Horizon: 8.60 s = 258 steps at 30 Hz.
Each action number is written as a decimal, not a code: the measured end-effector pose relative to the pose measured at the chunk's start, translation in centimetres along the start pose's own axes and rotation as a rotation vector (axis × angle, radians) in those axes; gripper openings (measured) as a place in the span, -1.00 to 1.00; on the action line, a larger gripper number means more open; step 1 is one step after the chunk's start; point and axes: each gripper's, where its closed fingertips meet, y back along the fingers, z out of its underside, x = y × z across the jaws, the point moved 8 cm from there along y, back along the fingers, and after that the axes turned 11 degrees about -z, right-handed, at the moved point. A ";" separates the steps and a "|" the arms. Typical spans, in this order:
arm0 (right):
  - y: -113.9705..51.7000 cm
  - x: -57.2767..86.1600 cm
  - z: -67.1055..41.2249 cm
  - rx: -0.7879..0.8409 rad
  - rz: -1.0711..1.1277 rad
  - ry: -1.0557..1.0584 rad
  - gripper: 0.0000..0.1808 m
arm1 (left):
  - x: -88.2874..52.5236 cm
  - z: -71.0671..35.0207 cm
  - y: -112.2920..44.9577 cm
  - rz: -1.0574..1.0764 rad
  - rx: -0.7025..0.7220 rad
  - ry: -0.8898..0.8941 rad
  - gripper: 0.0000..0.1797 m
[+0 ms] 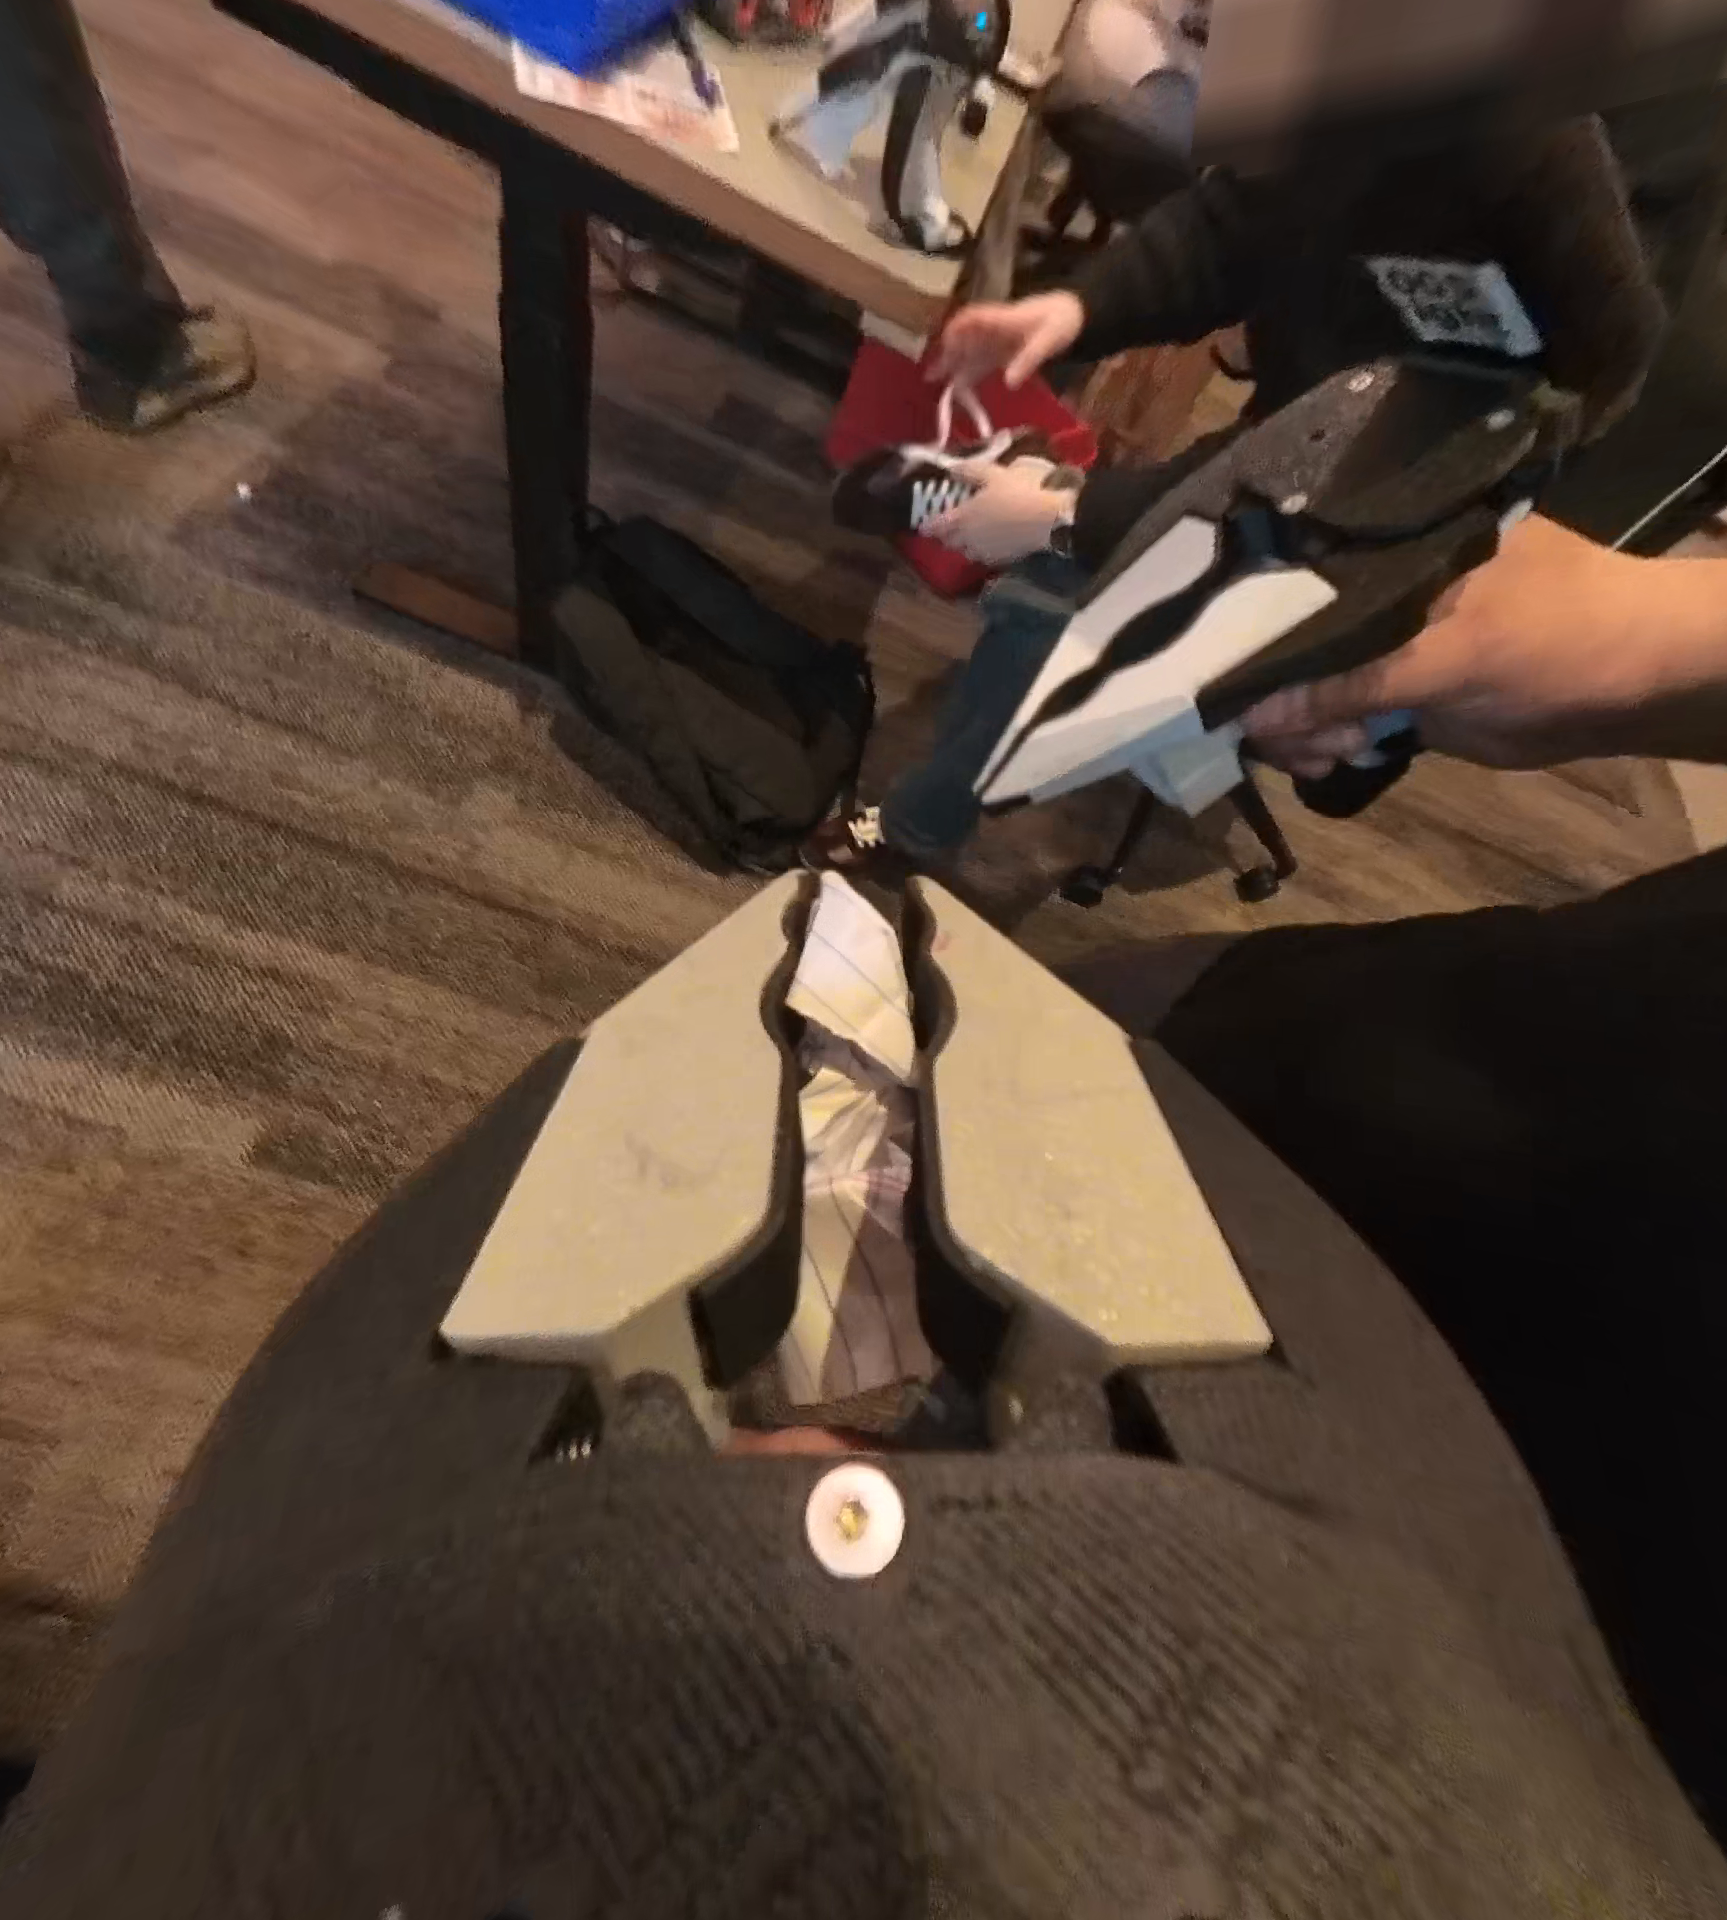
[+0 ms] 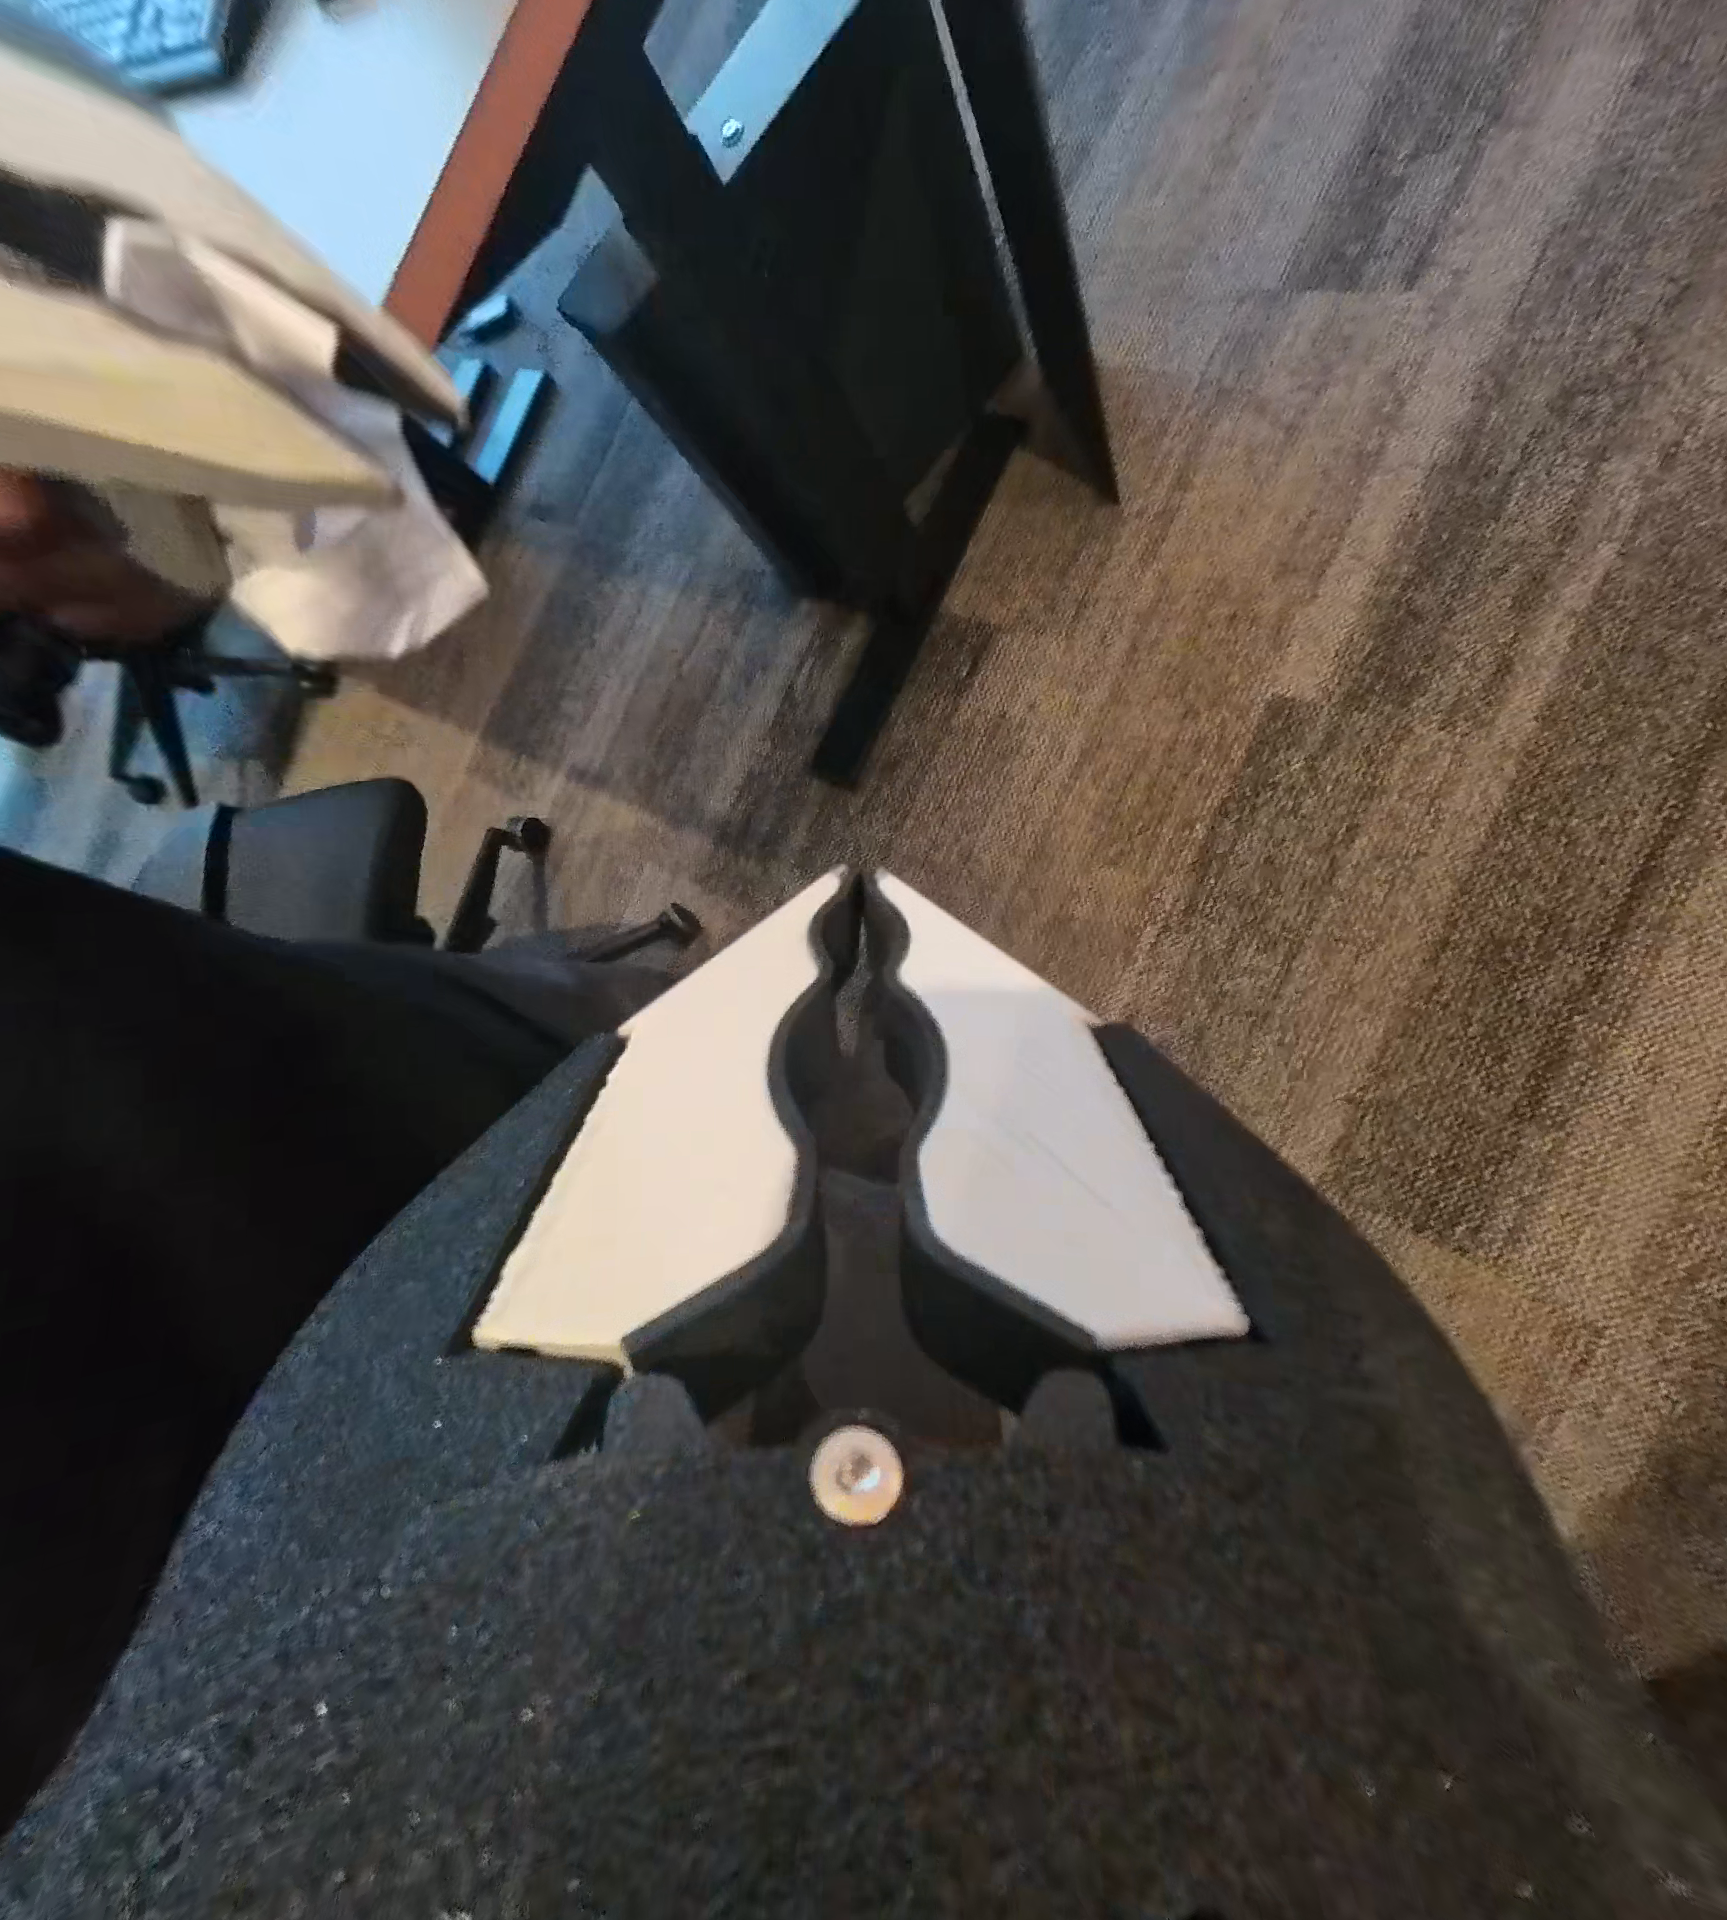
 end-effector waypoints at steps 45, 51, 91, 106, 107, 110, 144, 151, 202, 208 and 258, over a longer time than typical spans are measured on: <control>-15.5 44.1 -44.1 0.028 0.135 -0.045 -0.91 | -54.7 -30.7 -34.6 0.287 -0.261 0.042 -0.84; -15.9 44.9 -50.1 0.296 0.292 -0.269 -0.91 | -62.4 -35.3 -37.7 0.447 -0.306 -0.142 -0.84; -6.0 73.8 -91.0 0.371 0.217 0.414 -0.04 | -79.4 -72.1 -66.9 1.197 -0.319 0.604 -0.85; -11.3 88.7 -112.5 0.366 0.468 0.439 -0.61 | -99.1 -86.0 -78.2 1.287 -0.339 0.320 -0.67; -11.3 90.3 -113.8 0.365 0.467 0.451 -0.61 | -100.5 -87.0 -79.5 1.280 -0.329 0.321 -0.67; -11.3 96.0 -117.6 0.357 0.433 0.494 -0.61 | -104.8 -90.2 -83.6 1.245 -0.289 0.345 -0.67; -56.6 126.8 -179.0 0.184 -0.185 0.742 -0.71 | -184.2 -107.4 -79.5 0.698 0.250 0.675 -0.49; -65.2 140.1 -191.8 0.251 -0.307 0.692 -0.74 | -202.9 -112.8 -87.5 0.604 0.169 0.658 -0.76; -38.9 230.9 -255.0 0.489 0.564 0.399 -0.13 | -250.7 -188.9 -174.1 1.168 -0.332 0.340 -0.83; -35.8 243.0 -258.8 0.420 0.608 0.385 -0.16 | -251.1 -195.3 -186.6 1.270 -0.399 0.292 -0.83; 46.0 326.9 -259.9 0.569 1.640 -0.453 -0.85 | -206.8 -255.7 -288.5 1.781 -0.414 -0.261 -0.83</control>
